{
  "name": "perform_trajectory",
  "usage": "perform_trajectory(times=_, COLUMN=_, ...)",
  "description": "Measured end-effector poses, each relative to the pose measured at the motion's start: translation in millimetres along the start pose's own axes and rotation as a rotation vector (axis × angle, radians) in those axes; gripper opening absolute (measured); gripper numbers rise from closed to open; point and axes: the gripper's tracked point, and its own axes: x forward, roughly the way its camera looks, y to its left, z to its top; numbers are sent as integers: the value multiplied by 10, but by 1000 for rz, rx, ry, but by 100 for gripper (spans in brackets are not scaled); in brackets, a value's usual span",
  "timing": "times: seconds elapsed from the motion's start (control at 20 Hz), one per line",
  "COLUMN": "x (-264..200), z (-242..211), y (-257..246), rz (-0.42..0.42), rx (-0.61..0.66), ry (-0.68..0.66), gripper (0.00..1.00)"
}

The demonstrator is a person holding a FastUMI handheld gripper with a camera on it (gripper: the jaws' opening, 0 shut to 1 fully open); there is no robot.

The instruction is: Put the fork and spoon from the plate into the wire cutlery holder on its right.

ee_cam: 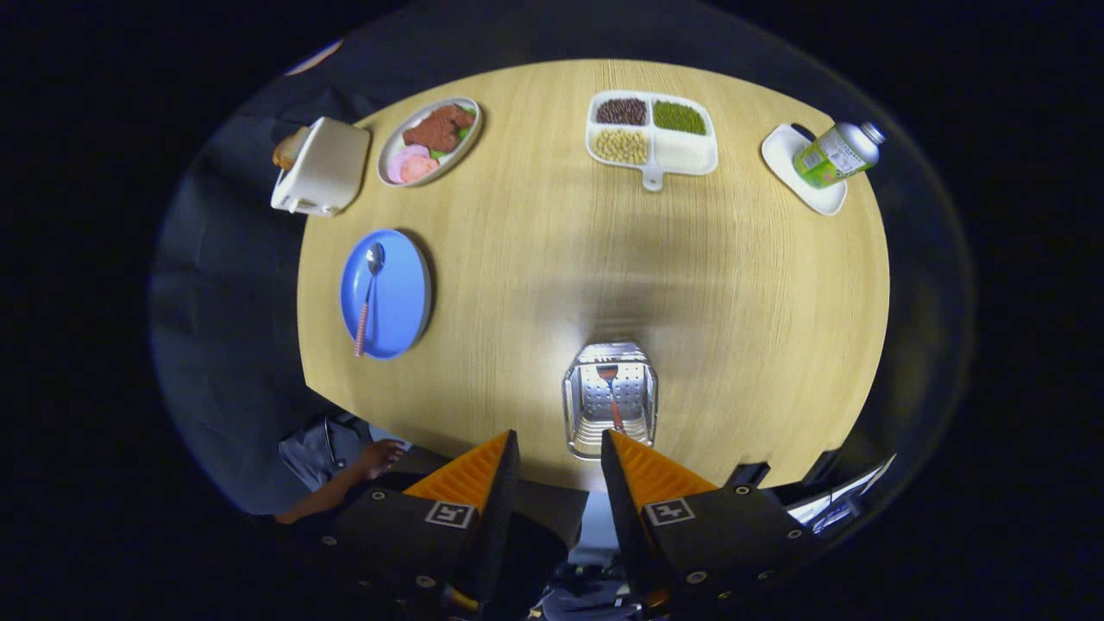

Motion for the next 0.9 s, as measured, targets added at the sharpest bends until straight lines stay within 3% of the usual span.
perform_trajectory(times=0.4, x=-357, z=523, y=516, rz=-64, rx=-34, ry=-562, gripper=83)
perform_trajectory(times=0.7, x=-731, z=874, y=916, rz=-94, rx=43, ry=-975, gripper=86)
perform_trajectory(times=0.9, x=-1183, z=1035, y=1115, rz=-185, rx=1, ry=-1231, gripper=86)
